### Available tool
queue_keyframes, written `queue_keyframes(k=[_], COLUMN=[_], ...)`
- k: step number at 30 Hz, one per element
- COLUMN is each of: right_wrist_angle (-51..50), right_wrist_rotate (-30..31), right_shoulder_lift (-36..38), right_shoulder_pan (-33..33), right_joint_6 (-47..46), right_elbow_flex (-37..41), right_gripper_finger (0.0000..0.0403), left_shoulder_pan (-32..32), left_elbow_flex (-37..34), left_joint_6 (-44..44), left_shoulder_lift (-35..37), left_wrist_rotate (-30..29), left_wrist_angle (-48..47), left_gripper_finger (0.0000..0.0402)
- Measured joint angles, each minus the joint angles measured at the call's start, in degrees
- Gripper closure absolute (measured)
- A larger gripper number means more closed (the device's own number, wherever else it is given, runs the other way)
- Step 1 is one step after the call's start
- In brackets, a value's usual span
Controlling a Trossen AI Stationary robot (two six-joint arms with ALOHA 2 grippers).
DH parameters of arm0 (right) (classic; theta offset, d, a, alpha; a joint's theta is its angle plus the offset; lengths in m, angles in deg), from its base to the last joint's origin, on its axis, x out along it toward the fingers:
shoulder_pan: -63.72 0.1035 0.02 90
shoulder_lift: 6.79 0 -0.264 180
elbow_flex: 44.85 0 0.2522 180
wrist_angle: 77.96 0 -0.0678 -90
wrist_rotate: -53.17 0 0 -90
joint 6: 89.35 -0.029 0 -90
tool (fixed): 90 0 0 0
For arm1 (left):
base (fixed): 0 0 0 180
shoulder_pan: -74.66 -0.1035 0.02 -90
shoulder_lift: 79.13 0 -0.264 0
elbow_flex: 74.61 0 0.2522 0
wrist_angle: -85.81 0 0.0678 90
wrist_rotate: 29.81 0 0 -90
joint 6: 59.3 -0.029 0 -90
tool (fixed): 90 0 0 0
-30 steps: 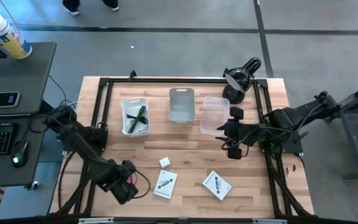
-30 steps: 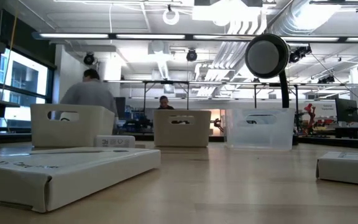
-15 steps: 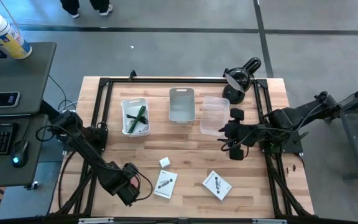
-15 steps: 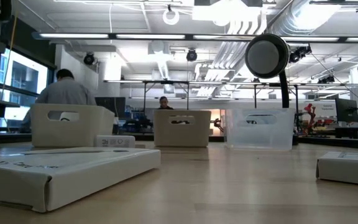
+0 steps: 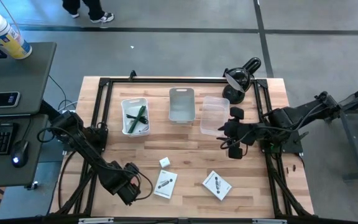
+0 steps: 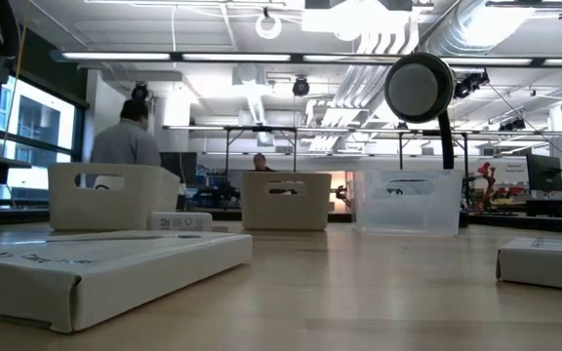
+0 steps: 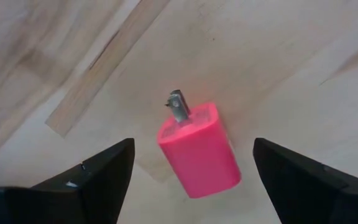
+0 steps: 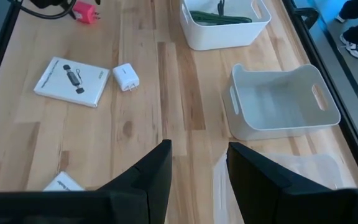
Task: Pick and place items into bin
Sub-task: Put the pink charger adapter into the gray bin
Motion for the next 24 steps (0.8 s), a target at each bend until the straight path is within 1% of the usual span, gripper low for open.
queue_keyframes(k=[5, 12, 16, 20, 24], right_wrist_angle=[0.11, 0.96, 0.94, 0.9, 0.88], right_wrist_rotate=[-0.01, -0.12, -0.16, -0.17, -0.1], right_shoulder_lift=[0.0, 0.0, 0.0, 0.0, 0.0], right_shoulder_pan=[-0.29, -1.03, -1.03, -1.4, -1.79], right_joint_6=[-0.03, 0.12, 0.15, 0.15, 0.17], right_elbow_flex=[0.0, 0.01, 0.01, 0.0, 0.02], right_gripper_finger=[0.0258, 0.0258, 0.0258, 0.0258, 0.0258], left_shoulder_pan=[0.0, 0.0, 0.0, 0.0, 0.0], left_elbow_flex=[-0.21, -3.1, -3.15, -3.15, -3.15], left_joint_6=[-2.35, -2.45, -2.48, -2.9, -2.92], left_shoulder_lift=[0.0, 0.02, 0.02, 0.02, 0.07], left_wrist_rotate=[-0.01, 0.28, 0.63, 0.87, 0.88], left_wrist_angle=[0.09, 5.38, 5.11, 5.22, 5.5], left_gripper_finger=[0.0103, 0.0127, 0.014, 0.0176, 0.0236])
